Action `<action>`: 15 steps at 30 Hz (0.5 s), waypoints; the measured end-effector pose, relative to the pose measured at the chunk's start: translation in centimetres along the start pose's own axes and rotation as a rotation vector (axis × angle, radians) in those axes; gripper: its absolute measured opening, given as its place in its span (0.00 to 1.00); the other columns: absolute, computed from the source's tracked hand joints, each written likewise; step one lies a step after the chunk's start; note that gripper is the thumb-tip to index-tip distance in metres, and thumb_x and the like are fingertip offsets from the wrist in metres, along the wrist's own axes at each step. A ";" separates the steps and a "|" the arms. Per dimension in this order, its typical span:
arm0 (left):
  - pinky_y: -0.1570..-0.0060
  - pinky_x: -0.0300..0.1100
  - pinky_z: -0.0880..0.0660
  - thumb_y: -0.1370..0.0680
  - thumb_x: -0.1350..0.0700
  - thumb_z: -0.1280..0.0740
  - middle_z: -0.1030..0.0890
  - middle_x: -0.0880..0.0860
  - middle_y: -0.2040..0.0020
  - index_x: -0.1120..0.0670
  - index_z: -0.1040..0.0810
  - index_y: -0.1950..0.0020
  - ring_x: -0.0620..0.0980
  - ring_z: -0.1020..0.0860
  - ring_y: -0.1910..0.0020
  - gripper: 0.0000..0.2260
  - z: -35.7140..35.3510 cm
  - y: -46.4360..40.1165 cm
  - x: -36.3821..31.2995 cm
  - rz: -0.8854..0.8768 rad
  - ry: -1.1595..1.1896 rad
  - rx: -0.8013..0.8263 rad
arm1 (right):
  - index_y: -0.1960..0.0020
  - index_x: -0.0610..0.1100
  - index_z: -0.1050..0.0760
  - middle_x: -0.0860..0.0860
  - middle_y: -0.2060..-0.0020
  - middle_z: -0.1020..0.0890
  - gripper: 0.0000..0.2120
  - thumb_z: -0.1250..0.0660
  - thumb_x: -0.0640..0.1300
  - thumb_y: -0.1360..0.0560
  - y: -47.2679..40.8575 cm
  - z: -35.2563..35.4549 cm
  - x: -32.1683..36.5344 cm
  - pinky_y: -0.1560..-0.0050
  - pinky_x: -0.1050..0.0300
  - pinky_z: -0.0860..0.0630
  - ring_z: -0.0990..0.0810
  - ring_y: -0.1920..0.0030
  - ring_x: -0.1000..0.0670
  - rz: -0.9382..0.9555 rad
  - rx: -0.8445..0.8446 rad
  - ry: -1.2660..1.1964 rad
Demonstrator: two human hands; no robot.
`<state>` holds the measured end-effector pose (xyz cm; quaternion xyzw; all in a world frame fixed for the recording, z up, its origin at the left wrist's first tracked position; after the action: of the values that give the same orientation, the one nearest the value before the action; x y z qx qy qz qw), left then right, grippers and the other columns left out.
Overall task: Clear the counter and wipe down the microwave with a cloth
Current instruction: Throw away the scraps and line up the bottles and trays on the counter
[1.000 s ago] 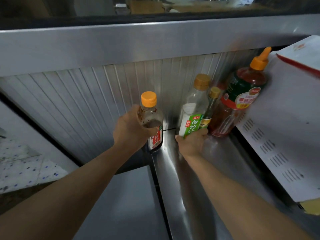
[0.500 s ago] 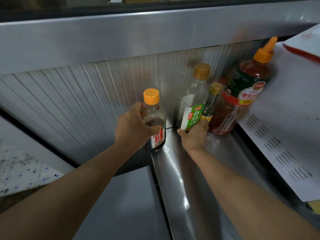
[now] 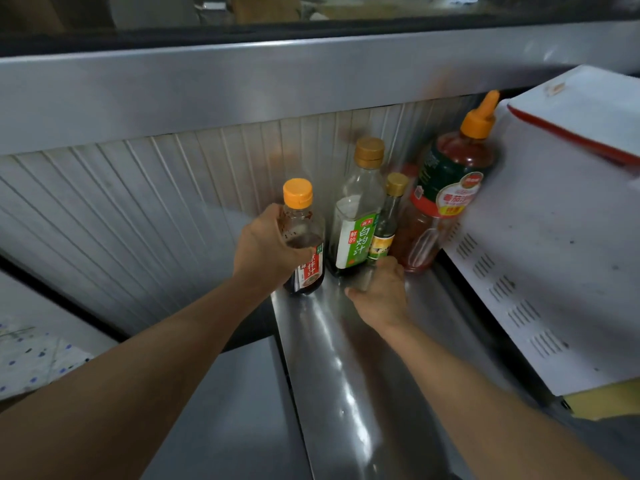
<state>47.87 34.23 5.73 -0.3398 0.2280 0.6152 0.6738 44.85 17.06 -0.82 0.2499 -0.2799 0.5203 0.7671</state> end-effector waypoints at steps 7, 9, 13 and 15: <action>0.55 0.40 0.29 0.34 0.60 0.24 0.23 0.48 0.53 0.58 0.27 0.42 0.48 0.24 0.54 0.23 -1.5 -0.5 -0.3 -0.008 0.011 0.001 | 0.34 0.41 0.37 0.44 0.34 0.33 0.29 0.28 0.42 0.31 1.0 1.4 -1.0 0.38 0.57 0.34 0.35 0.33 0.44 0.057 0.089 0.062; 0.55 0.39 0.30 0.34 0.60 0.24 0.24 0.47 0.53 0.57 0.29 0.41 0.47 0.25 0.54 0.24 -1.8 -0.5 -0.4 -0.010 0.029 -0.011 | 0.34 0.41 0.37 0.44 0.34 0.34 0.29 0.28 0.42 0.30 1.1 1.6 -1.0 0.37 0.57 0.34 0.35 0.33 0.45 0.061 0.091 0.062; 0.55 0.39 0.28 0.34 0.60 0.23 0.25 0.48 0.53 0.59 0.33 0.41 0.47 0.24 0.55 0.27 -2.2 -0.2 0.0 0.011 0.094 -0.080 | 0.32 0.41 0.39 0.44 0.32 0.36 0.31 0.28 0.42 0.30 1.5 1.7 -1.0 0.35 0.56 0.35 0.37 0.31 0.45 0.088 0.103 0.083; 0.55 0.38 0.27 0.35 0.60 0.22 0.25 0.48 0.54 0.60 0.33 0.41 0.47 0.24 0.55 0.28 -2.4 0.4 0.5 0.030 0.100 -0.107 | 0.31 0.42 0.40 0.44 0.32 0.36 0.32 0.28 0.42 0.30 1.8 1.8 -1.0 0.35 0.56 0.35 0.37 0.31 0.45 0.099 0.115 0.098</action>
<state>47.84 32.80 3.73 -0.4024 0.2332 0.6189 0.6330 42.58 15.78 -0.10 0.2537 -0.2239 0.5844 0.7375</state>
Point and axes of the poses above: each hand's wrist, its own y-axis away from the middle knuckle, its own z-axis out of the back of the hand, x = y × z, the point moved 1 cm from there along -y, towards the middle knuckle
